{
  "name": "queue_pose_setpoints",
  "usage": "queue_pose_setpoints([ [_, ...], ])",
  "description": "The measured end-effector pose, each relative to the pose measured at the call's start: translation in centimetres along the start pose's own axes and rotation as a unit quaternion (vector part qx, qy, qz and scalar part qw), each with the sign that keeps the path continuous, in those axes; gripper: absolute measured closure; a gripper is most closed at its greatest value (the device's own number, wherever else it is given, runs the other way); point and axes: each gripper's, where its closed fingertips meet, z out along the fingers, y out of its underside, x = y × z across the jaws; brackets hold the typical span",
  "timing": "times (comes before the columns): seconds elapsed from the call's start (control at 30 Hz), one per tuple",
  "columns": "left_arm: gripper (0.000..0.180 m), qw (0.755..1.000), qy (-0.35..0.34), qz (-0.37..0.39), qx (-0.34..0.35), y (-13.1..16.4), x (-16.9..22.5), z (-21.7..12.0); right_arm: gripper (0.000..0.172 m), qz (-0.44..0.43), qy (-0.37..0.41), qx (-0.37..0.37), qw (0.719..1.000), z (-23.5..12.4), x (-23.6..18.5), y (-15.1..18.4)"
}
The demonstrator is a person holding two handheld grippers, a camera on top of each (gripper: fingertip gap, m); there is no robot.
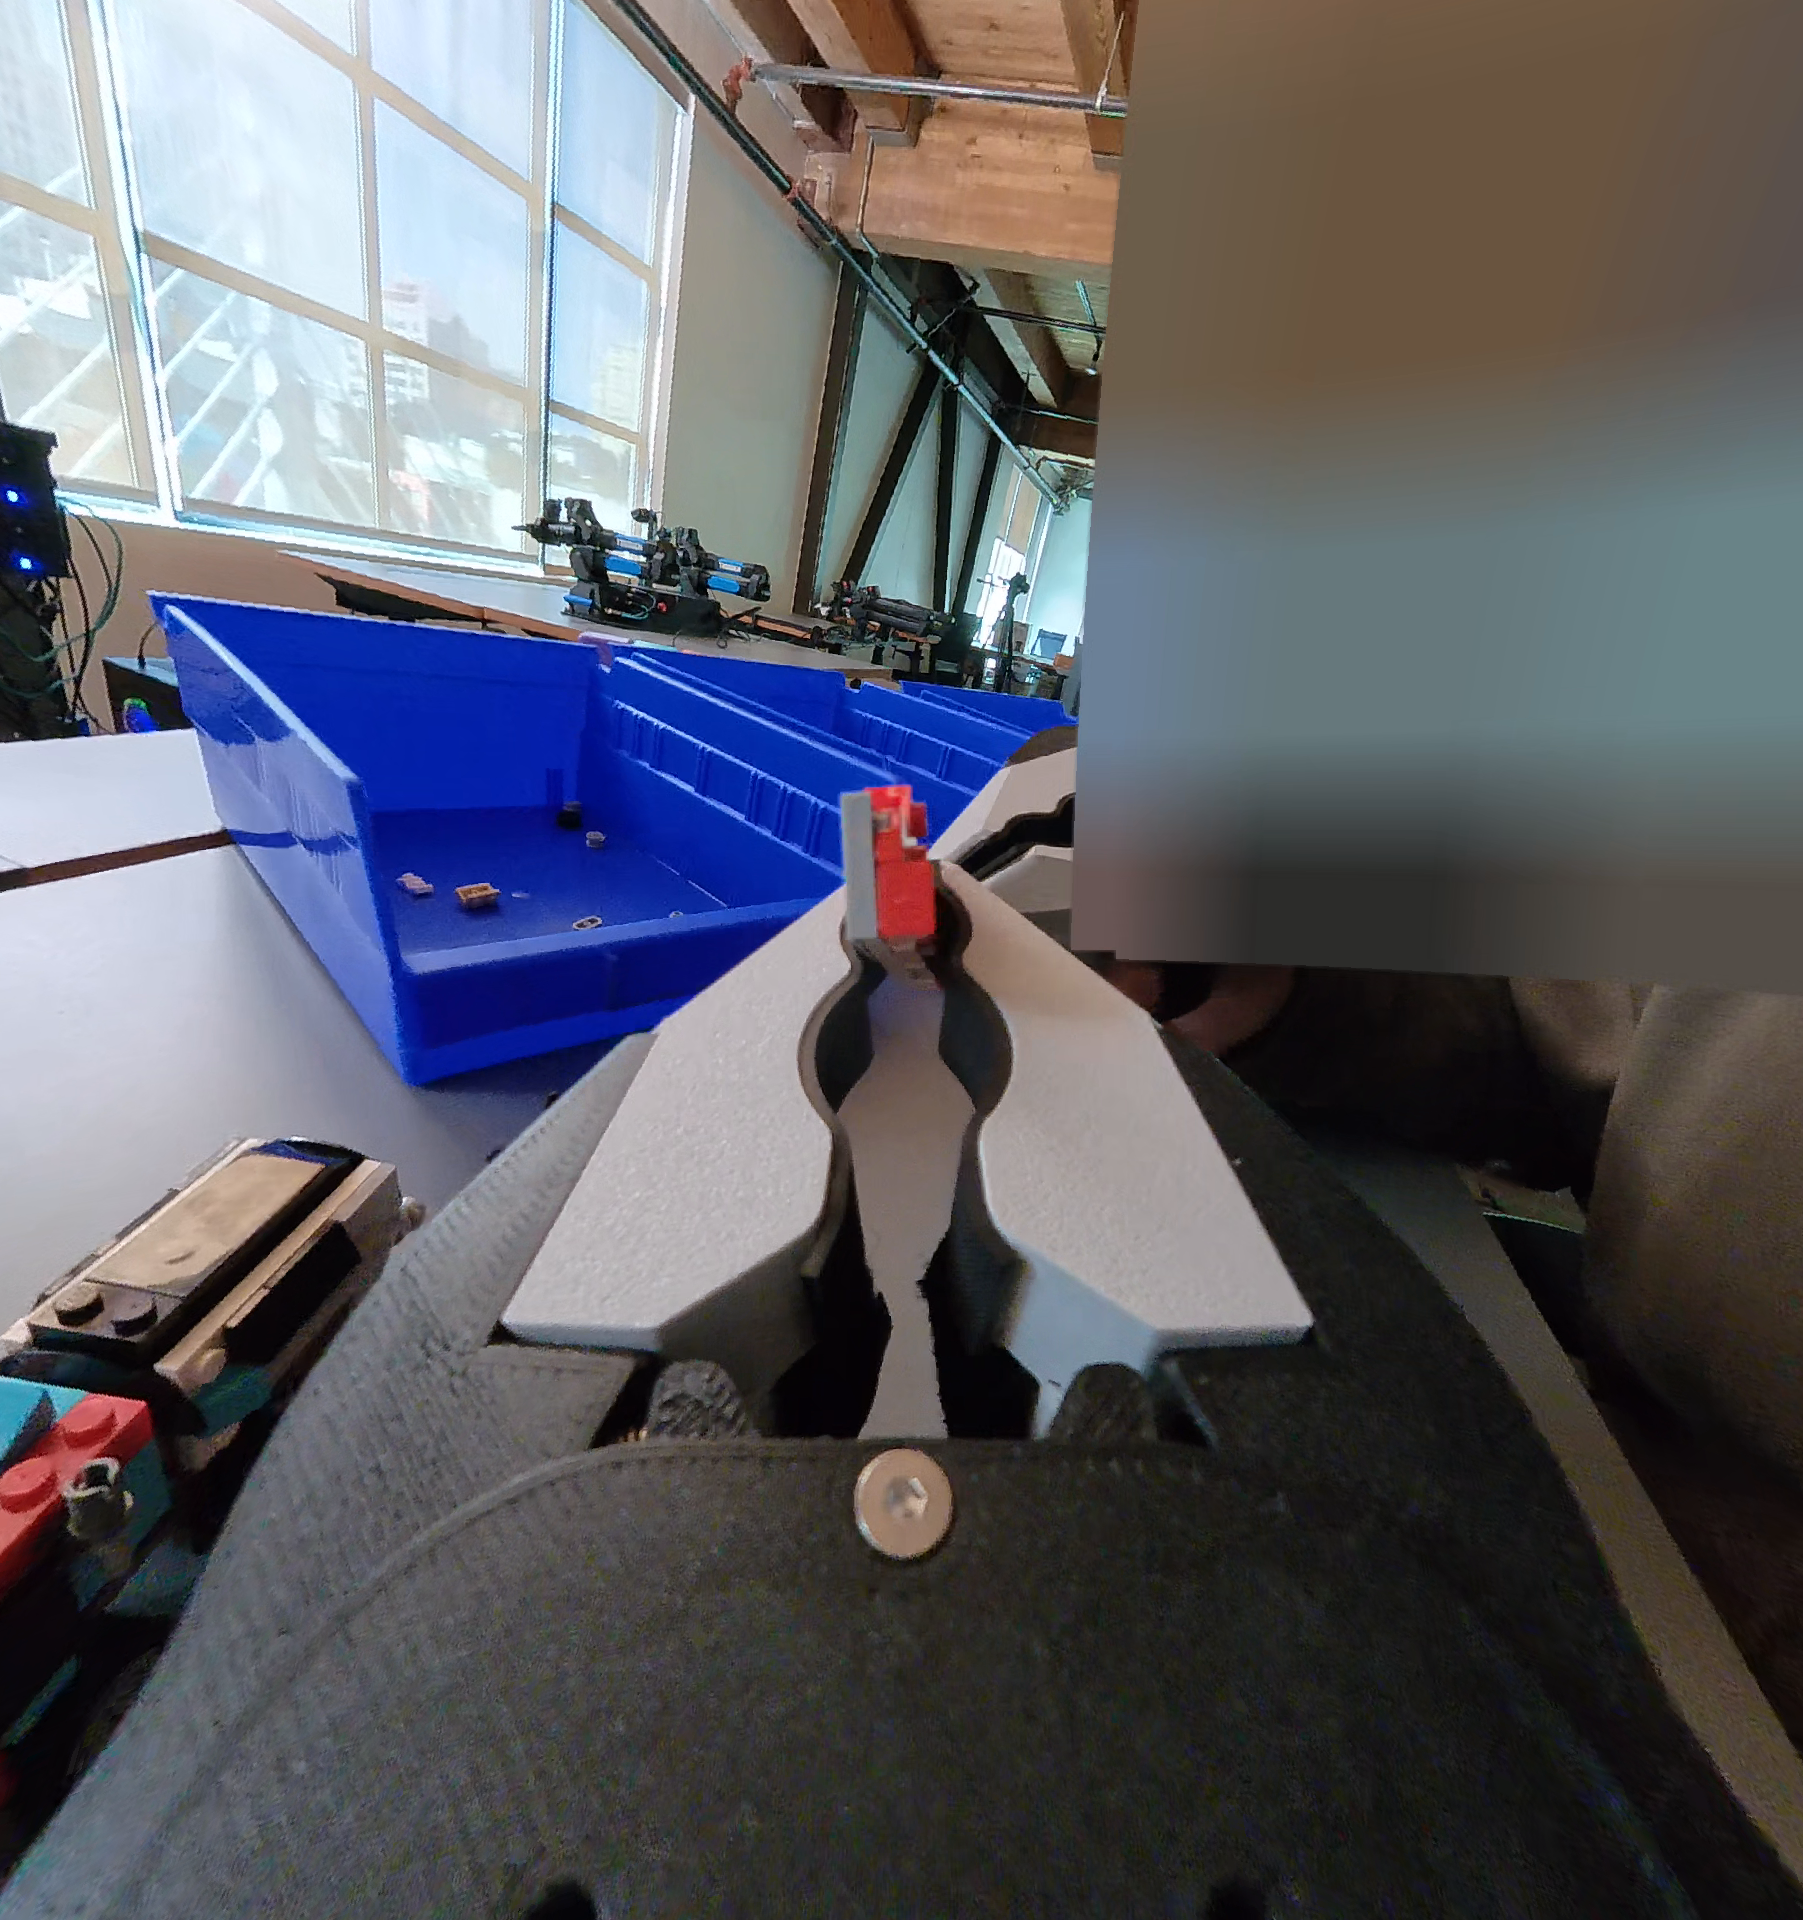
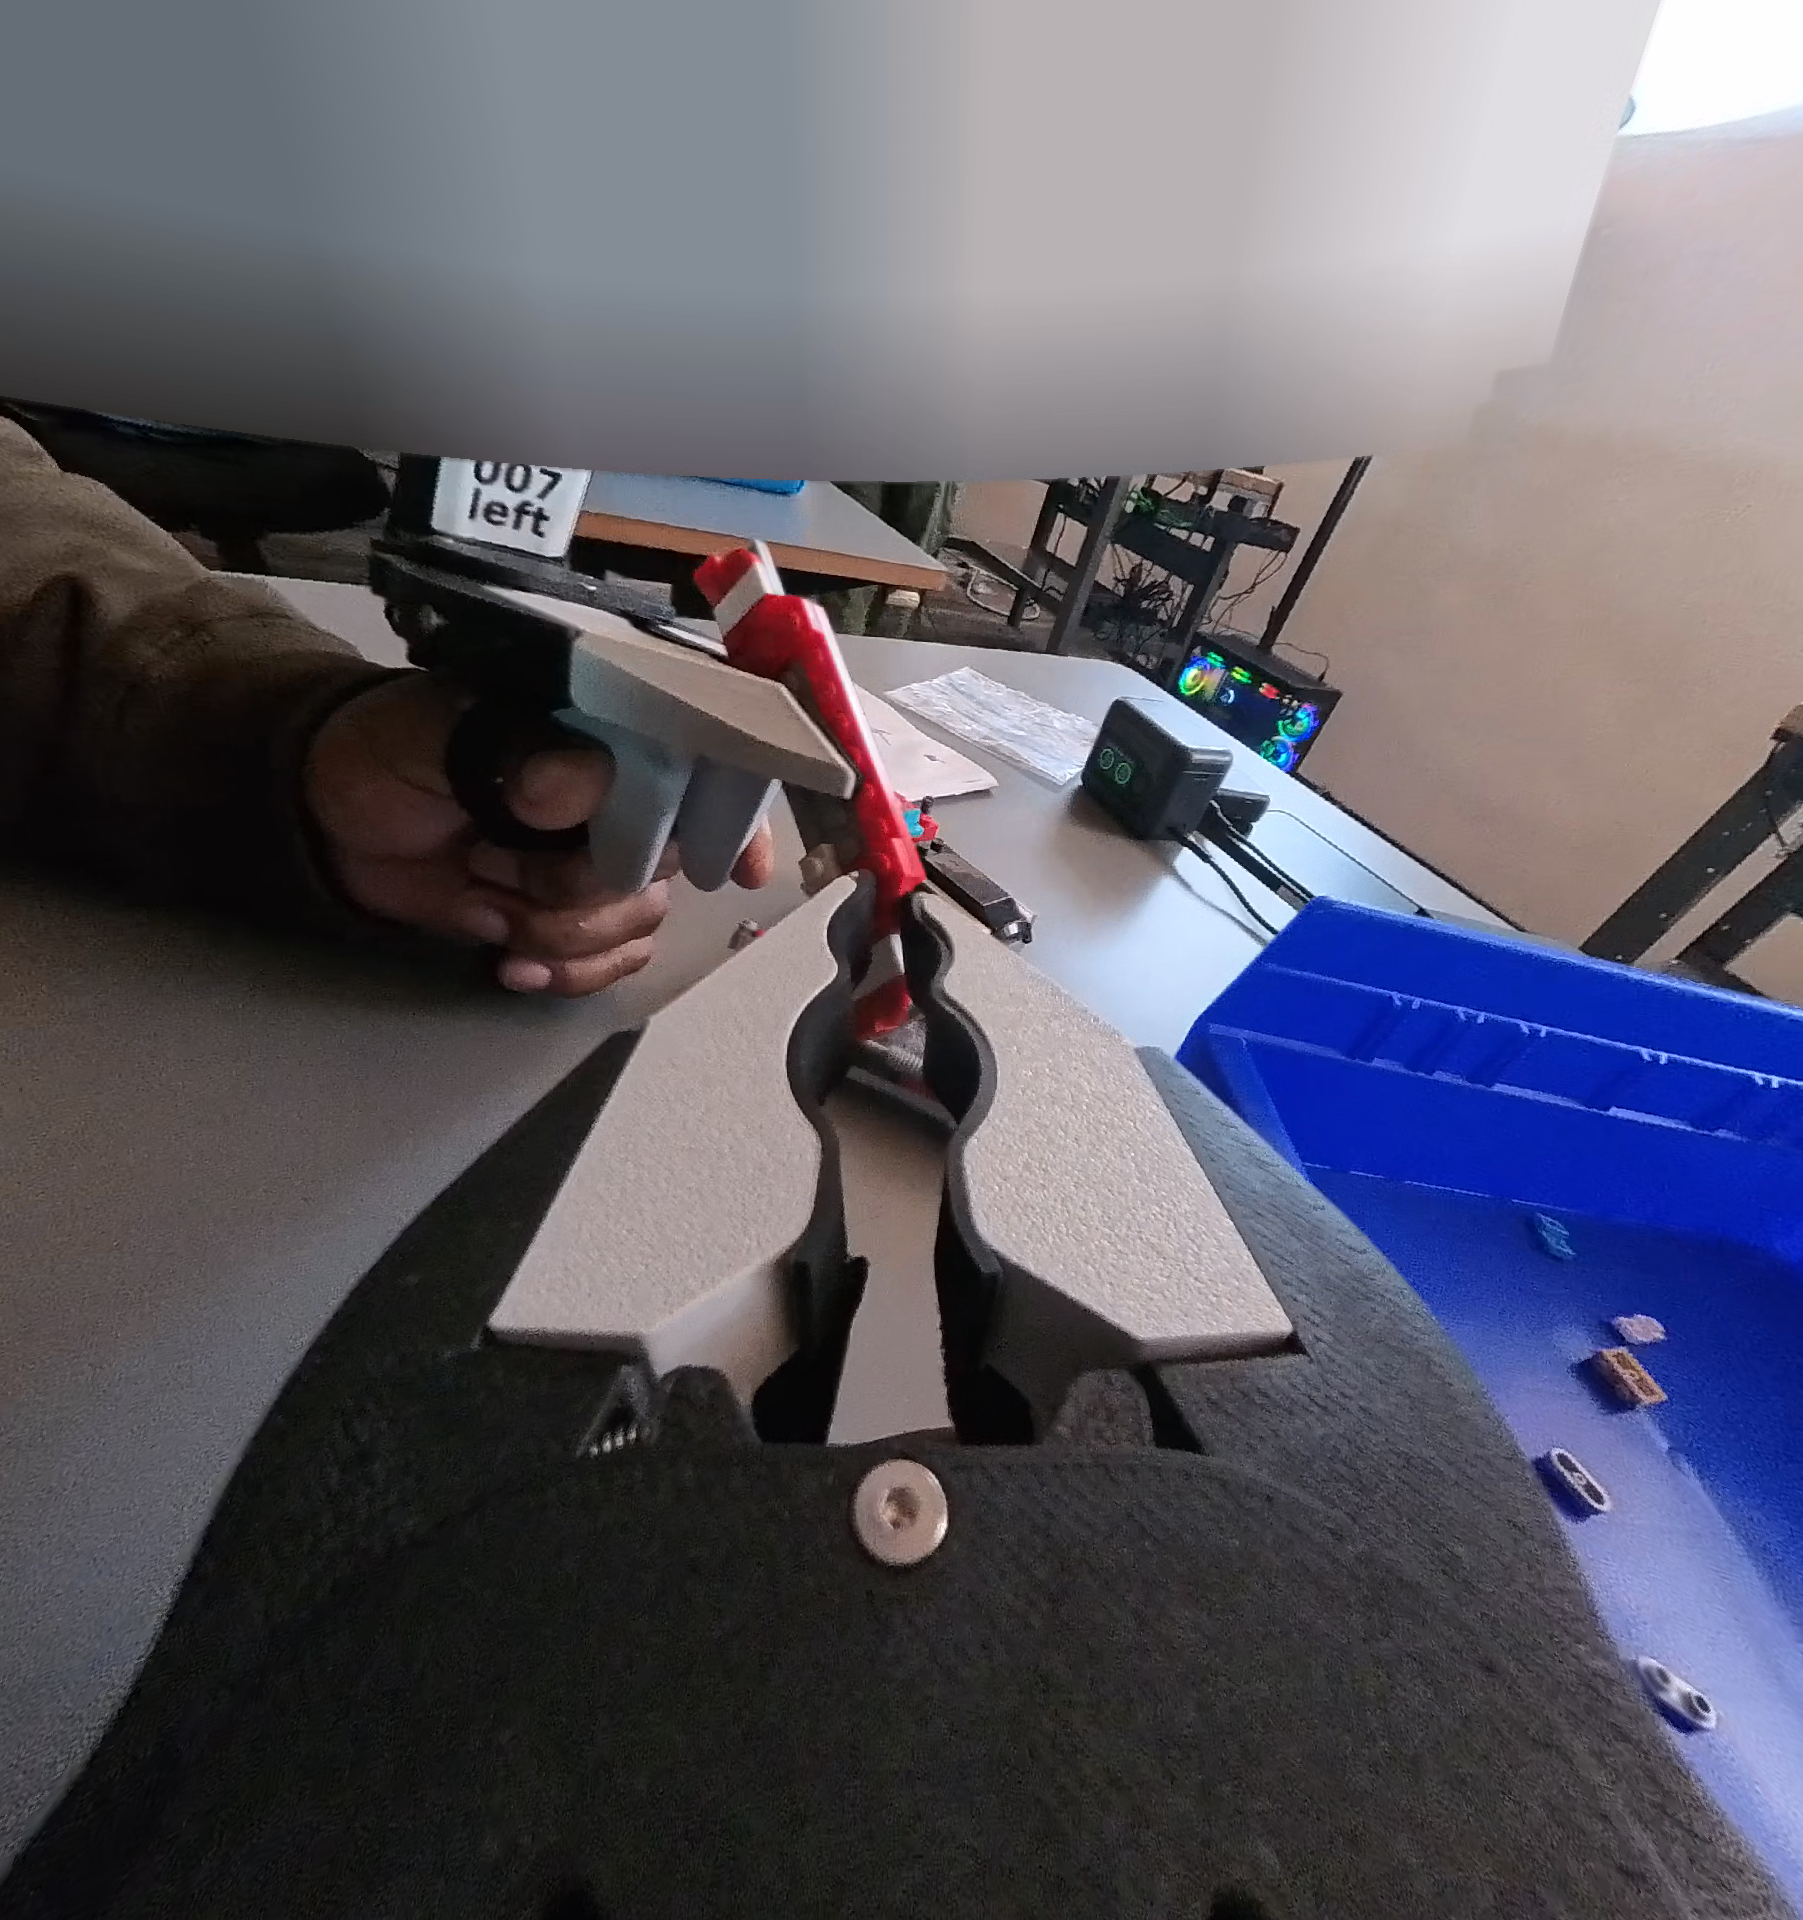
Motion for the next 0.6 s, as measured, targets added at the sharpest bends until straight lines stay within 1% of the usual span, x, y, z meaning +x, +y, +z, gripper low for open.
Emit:
queue_pose_setpoints([
  [0.2,0.173,0.998,0.001,-0.058,0.001,0.07,-0.29,0.02,0.170,-0.020,0.016,0.017,1.000,-0.04,0.12,-0.05],
  [0.4,0.173,0.991,0.017,-0.129,0.014,0.13,-0.48,-0.03,0.172,-0.048,0.033,0.025,0.998,-0.13,0.27,-0.25],
  [0.5,0.174,0.992,0.014,-0.128,0.014,0.15,-0.57,-0.06,0.172,-0.053,0.038,0.023,0.998,-0.07,0.34,-0.14],
  [0.6,0.174,0.996,-0.001,-0.087,0.005,0.22,-0.64,-0.03,0.172,-0.021,0.032,0.020,0.999,0.00,0.56,0.07],
])
